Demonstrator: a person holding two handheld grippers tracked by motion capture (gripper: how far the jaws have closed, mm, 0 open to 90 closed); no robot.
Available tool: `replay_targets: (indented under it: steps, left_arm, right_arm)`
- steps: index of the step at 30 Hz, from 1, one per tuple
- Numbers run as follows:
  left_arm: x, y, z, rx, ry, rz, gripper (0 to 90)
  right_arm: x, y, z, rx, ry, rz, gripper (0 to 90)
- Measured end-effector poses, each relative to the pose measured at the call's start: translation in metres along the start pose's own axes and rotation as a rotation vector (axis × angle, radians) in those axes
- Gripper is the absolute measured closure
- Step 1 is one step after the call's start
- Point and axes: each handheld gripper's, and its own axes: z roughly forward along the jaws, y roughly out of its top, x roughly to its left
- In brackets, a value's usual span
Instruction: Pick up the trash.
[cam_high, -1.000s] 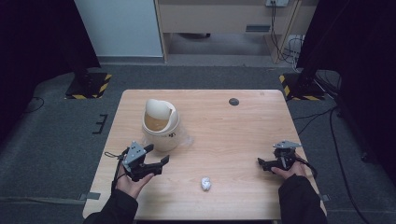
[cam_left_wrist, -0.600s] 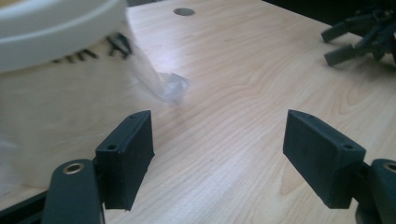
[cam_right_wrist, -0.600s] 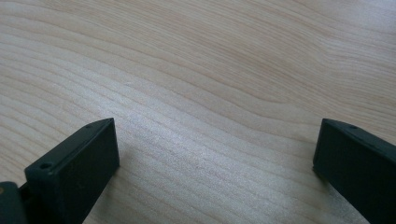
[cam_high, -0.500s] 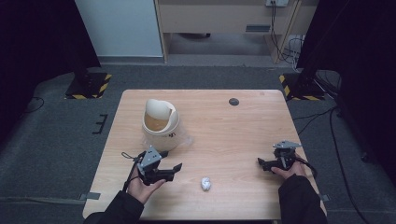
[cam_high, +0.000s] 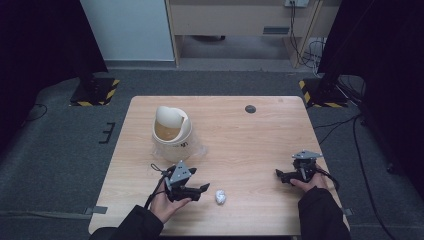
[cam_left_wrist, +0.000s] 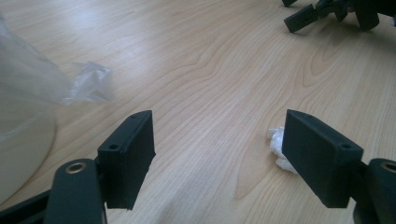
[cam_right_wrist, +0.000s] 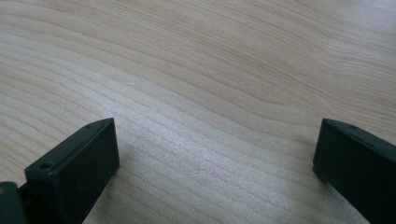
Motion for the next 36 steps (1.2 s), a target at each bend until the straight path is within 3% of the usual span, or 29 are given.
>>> replay_targets:
  steps: [13, 22, 29, 36]
  left_arm:
    - [-0.02, 0.0, 0.031, 0.065, -0.075, 0.076, 25.2]
    - [-0.029, -0.005, 0.044, 0.125, -0.14, 0.102, 27.0]
    - [-0.036, -0.009, 0.051, 0.178, -0.158, 0.142, 30.6]
    - [-0.04, -0.009, 0.055, 0.183, -0.17, 0.15, 37.3]
  right_arm:
    - [0.001, 0.001, 0.001, 0.0, 0.002, -0.004, 0.5]
    - [0.001, 0.001, 0.001, 0.0, 0.005, -0.01, 0.5]
    - [0.002, 0.001, 0.001, -0.002, 0.008, -0.008, 0.5]
    - [0.002, 0.001, 0.001, 0.002, 0.009, -0.01, 0.5]
